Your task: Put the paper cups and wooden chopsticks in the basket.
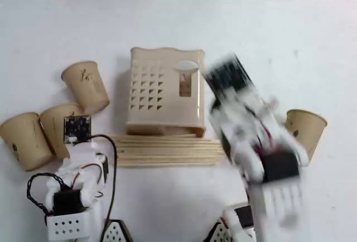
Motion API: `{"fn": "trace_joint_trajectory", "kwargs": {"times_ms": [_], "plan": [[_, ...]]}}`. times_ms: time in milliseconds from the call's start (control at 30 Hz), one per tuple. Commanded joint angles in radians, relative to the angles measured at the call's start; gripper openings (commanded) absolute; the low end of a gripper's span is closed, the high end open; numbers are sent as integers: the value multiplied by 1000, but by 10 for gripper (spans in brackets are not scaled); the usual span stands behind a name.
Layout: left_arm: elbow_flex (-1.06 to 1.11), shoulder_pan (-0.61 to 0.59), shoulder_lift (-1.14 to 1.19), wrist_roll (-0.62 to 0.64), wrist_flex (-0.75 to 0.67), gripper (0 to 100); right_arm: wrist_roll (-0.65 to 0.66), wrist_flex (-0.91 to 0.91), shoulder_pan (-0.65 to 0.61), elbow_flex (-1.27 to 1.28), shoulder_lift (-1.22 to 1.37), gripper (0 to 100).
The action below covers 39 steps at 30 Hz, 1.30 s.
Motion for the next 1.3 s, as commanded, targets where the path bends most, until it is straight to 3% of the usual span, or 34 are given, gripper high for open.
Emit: {"fn": "trace_joint_trajectory", "kwargs": {"times_ms": [0,267,467,700,1267], "plan": [[-2,-7,-4,9,3,89,-78,-8,-36,-264,328,135],[-2,-7,-4,9,3,89,-123,-10,-35,-571,797,244],[-2,-7,-4,9,3,89,-123,-18,-19,-669,1003,226],[-2,-7,-4,9,3,89,-123,-84,-1,-726,1135,159],[-2,-7,-4,9,3,89,-115,-139,35,-726,1311,105]]}}
